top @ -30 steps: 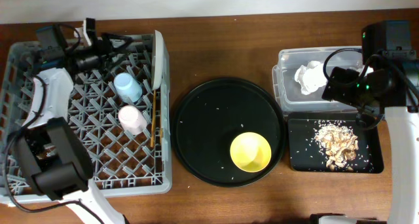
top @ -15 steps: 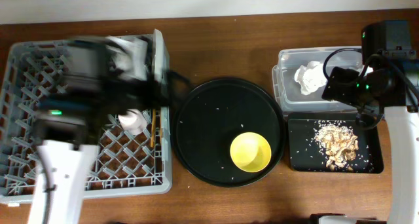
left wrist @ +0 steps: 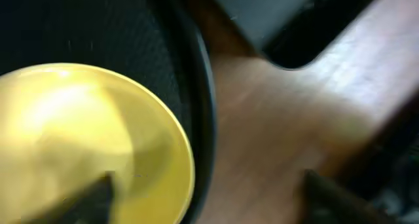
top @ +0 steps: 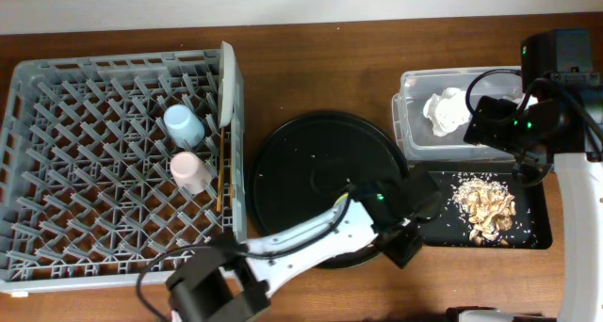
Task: Sort waste into correct bins and load items into the dishwasher rack
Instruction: 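Reach the left gripper to the yellow bowl rim and grasp it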
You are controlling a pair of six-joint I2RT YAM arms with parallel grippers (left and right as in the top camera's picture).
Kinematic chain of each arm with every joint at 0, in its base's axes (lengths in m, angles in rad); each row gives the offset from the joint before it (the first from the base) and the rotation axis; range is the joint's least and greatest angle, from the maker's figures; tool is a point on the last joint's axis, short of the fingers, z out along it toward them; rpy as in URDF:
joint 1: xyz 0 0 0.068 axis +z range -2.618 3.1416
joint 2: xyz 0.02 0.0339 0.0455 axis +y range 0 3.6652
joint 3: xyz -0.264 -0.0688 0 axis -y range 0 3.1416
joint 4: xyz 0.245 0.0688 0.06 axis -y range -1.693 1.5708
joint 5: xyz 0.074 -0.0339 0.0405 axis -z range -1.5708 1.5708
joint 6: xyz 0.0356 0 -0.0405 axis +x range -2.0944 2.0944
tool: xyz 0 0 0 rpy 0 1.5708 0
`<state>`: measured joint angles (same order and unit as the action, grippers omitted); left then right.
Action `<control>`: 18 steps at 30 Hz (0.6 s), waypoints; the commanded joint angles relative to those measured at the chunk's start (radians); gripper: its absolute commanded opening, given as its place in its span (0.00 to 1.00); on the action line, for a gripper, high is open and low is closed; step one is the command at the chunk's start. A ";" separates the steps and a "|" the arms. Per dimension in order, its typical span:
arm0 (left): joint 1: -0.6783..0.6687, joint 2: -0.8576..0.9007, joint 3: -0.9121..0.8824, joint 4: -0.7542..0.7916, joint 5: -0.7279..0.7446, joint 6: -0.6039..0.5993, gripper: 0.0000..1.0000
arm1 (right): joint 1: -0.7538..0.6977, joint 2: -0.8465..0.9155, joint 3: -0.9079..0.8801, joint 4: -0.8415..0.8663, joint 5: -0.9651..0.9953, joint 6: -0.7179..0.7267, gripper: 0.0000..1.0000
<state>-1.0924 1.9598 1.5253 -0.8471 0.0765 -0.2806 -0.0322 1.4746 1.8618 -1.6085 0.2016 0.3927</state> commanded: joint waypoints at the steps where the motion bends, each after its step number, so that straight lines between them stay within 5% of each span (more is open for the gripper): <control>1: 0.002 0.064 -0.005 0.002 -0.040 0.006 0.99 | -0.002 -0.006 0.010 0.000 0.013 0.005 0.99; 2: 0.002 0.073 -0.005 0.003 -0.044 0.006 0.92 | -0.002 -0.006 0.010 0.000 0.013 0.005 0.99; 3: 0.002 0.084 -0.005 0.003 -0.058 0.006 0.65 | -0.002 -0.006 0.010 0.000 0.013 0.005 0.99; 4: 0.002 0.087 -0.005 0.002 -0.067 0.006 0.51 | -0.002 -0.006 0.010 0.000 0.013 0.005 0.99; 6: 0.002 0.088 -0.005 0.002 -0.074 0.006 0.34 | -0.002 -0.006 0.010 0.000 0.013 0.005 0.99; 10: -0.001 0.088 -0.005 -0.003 -0.073 0.005 0.24 | -0.002 -0.006 0.010 0.000 0.013 0.005 0.99; 18: -0.037 0.088 -0.039 -0.014 -0.110 0.005 0.23 | -0.002 -0.006 0.010 0.000 0.013 0.005 0.99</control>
<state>-1.1137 2.0388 1.5146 -0.8551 0.0101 -0.2794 -0.0322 1.4746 1.8618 -1.6085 0.2016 0.3923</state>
